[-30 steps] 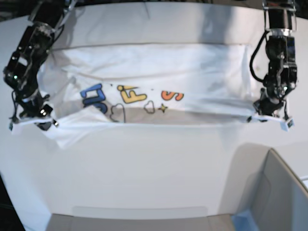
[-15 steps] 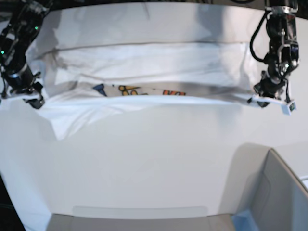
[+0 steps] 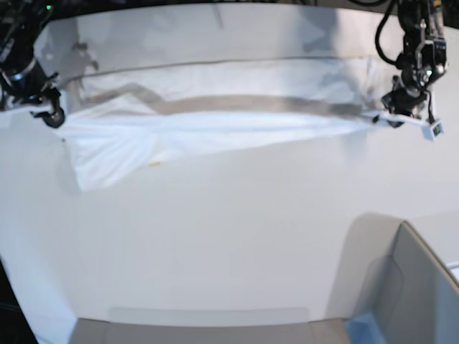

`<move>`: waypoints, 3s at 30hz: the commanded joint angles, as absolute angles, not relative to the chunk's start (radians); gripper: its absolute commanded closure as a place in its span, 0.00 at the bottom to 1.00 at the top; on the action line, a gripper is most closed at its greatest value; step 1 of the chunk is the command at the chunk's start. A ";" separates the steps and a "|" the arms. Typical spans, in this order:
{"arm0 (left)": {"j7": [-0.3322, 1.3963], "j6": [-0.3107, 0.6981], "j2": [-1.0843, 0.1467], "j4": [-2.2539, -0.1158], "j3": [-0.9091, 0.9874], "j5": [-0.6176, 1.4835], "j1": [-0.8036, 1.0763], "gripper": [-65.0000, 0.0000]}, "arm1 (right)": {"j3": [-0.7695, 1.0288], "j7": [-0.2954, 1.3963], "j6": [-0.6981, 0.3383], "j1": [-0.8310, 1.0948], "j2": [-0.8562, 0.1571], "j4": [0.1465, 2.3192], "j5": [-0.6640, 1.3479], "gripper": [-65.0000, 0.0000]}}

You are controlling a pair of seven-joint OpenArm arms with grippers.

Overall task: Layout the t-shirt on the table in an organized manner, then fold the t-shirt properly
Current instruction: 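Lift the hem edge with both grippers and fold it over the print, then release the hem and regrip the folded strip's ends with both grippers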

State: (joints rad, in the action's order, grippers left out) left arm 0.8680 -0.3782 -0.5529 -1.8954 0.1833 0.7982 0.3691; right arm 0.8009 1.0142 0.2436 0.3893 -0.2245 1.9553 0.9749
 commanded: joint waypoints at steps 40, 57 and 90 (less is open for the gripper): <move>0.934 -0.389 -0.387 -2.011 0.415 0.786 0.478 0.69 | 0.849 1.294 0.242 0.522 -0.232 2.009 0.995 0.88; 0.944 -0.380 -0.357 -2.029 0.458 0.791 0.421 0.68 | 0.808 1.307 0.222 0.341 -0.265 2.058 1.184 0.88; 0.947 -0.294 -0.433 -1.972 0.269 0.780 0.412 0.53 | 0.409 1.135 0.214 0.143 -0.197 1.679 0.631 0.77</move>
State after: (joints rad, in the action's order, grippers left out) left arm 0.9627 -0.2958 -0.4191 -1.9537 0.2638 0.7853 0.4088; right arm 0.4088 1.1351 0.2066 0.1513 -0.1902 1.6768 0.6594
